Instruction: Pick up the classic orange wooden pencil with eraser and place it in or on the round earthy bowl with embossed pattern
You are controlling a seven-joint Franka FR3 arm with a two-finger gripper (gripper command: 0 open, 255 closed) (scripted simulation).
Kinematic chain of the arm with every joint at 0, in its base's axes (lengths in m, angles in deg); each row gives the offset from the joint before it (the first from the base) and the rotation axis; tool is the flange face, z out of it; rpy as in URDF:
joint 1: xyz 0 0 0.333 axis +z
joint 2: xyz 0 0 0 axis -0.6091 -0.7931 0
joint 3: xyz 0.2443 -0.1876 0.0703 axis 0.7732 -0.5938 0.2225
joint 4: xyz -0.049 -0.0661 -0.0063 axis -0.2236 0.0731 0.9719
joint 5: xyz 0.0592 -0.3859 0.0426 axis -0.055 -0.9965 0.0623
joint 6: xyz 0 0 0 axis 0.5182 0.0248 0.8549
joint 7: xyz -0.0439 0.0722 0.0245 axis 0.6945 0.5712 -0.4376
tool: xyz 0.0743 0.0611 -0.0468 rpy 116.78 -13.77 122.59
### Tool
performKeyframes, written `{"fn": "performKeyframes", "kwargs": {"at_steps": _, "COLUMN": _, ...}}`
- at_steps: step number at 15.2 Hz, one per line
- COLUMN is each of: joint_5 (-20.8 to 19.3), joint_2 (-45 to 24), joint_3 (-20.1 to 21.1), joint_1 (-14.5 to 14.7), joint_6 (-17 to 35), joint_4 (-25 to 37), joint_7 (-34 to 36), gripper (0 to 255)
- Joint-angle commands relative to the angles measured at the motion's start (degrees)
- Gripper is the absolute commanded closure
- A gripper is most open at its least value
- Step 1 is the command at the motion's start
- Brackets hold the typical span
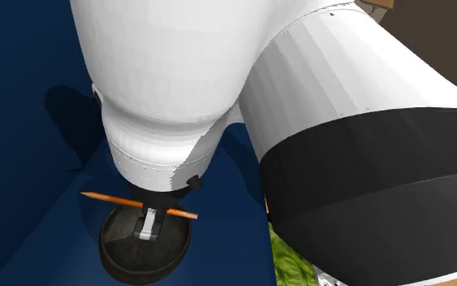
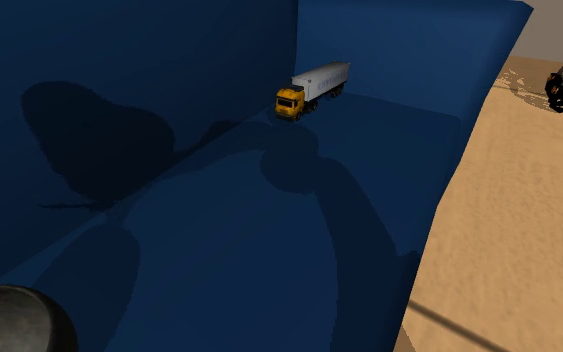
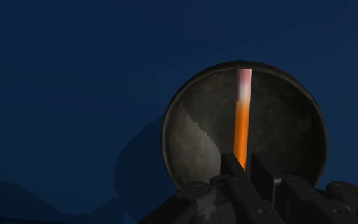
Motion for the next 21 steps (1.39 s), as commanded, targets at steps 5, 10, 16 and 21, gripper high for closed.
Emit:
{"fn": "performKeyframes", "kwargs": {"at_steps": 5, "joint_5": -0.92, "joint_2": -0.95, "joint_3": 0.08, "joint_1": -0.05, "joint_6": 3.74, "joint_4": -3.05, "joint_7": 1.23, "gripper": 255}}
{"fn": "performKeyframes", "kwargs": {"at_steps": 10, "joint_5": -0.93, "joint_2": -0.97, "joint_3": 0.09, "joint_1": -0.05, "joint_6": 3.74, "joint_4": -3.04, "joint_7": 1.24, "gripper": 255}}
{"fn": "performKeyframes", "kwargs": {"at_steps": 16, "joint_5": -0.93, "joint_2": -0.97, "joint_3": 0.09, "joint_1": -0.05, "joint_6": 3.74, "joint_4": -3.04, "joint_7": 1.24, "gripper": 0}}
{"fn": "performKeyframes", "kwargs": {"at_steps": 21, "joint_5": 0.52, "joint_2": 0.64, "joint_3": 0.42, "joint_1": 0.42, "joint_6": -1.69, "joint_4": 1.05, "joint_7": 0.29, "gripper": 0}}
